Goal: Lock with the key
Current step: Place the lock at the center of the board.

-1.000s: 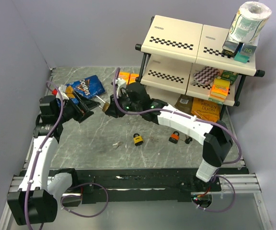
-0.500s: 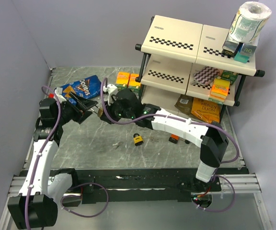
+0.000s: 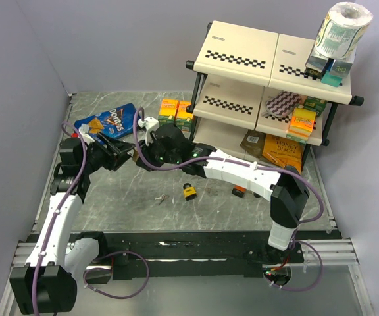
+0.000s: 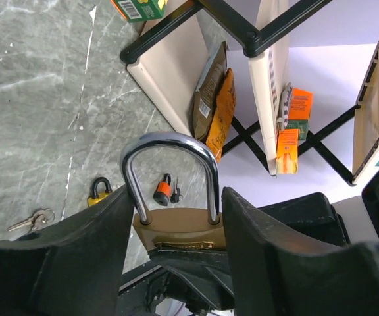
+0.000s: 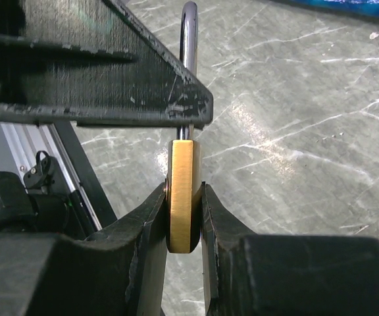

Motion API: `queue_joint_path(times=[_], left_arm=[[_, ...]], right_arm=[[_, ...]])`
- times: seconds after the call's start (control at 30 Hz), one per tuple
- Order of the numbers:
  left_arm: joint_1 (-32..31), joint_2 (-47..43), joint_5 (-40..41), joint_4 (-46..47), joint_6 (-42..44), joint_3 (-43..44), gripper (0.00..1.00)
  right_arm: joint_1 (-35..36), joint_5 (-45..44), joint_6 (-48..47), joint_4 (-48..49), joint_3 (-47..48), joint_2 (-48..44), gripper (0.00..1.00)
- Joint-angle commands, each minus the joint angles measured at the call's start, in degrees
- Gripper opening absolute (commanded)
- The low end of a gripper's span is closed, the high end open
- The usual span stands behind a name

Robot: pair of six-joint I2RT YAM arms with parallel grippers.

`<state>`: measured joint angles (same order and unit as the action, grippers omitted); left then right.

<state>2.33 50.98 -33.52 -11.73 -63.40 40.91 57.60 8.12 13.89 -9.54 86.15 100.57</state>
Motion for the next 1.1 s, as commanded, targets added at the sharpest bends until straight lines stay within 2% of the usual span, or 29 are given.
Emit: queue_joint_path(times=[0.0,0.1,0.2,0.33,0.4,0.5,0.53,0.57,0.63,0.67,0.77,0.87,0.93,1.07], left_arm=[[-1.1,-0.5,1.1,4.2,-2.5,-0.1,0.62],[-1.3,-0.4,1.2,4.4,-2.8,-0.4,0.62],[-1.3,-0.3,1.3,4.2,-2.5,-0.3,0.57],[-1.3,-0.2,1.0,4.3,-2.6,-0.4,0.39],[-1.3,-0.1,1.6,3.9,-1.8,-0.3,0.35],[-1.3,0.2,1.8,2.9,-0.8,-0.1,0.18],[-1.3,0.3,1.8,2.1,-0.5,0.0,0.07],[-1.4,0.3,2.0,1.4,0.0,0.1,0.03],[-1.3,0.4,3.0,-0.1,1.8,0.7,0.01],[-1.2,0.5,3.2,-1.9,2.5,1.0,0.01],[-1.3,1.5,4.7,-6.7,6.6,2.8,0.01],[-1.6,4.0,7.1,-10.9,12.7,4.6,0.01],[-3.5,7.7,8.8,-15.4,18.1,7.1,0.01],[-7.1,13.4,17.6,-20.3,25.8,10.2,0.01]], right_arm=[[0.4,-0.3,1.7,4.2,4.4,-0.1,0.0],[0.5,-0.3,1.8,4.2,4.3,-0.1,0.0],[0.5,-0.3,1.8,4.2,4.1,-0.2,0.0],[0.5,1.6,2.1,4.8,4.2,0.0,0.0],[0.6,2.9,2.2,5.3,4.3,-0.1,0.0],[0.5,3.9,2.4,5.6,4.1,0.0,0.0],[0.5,4.4,2.2,5.7,3.9,-0.1,0.02],[0.5,4.6,2.0,5.8,3.4,-0.5,0.16],[0.3,4.7,1.6,5.6,2.8,-0.8,0.37],[0.3,4.6,1.3,5.4,2.0,-1.5,0.56],[-0.5,4.4,-0.3,4.7,-0.3,-3.4,0.77],[-1.6,7.6,-3.4,4.4,-4.3,-6.5,0.87],[-1.9,8.8,-6.2,3.7,-6.5,-8.1,0.97],[-3.7,11.2,-9.8,1.6,-12.9,-13.3,1.0]])
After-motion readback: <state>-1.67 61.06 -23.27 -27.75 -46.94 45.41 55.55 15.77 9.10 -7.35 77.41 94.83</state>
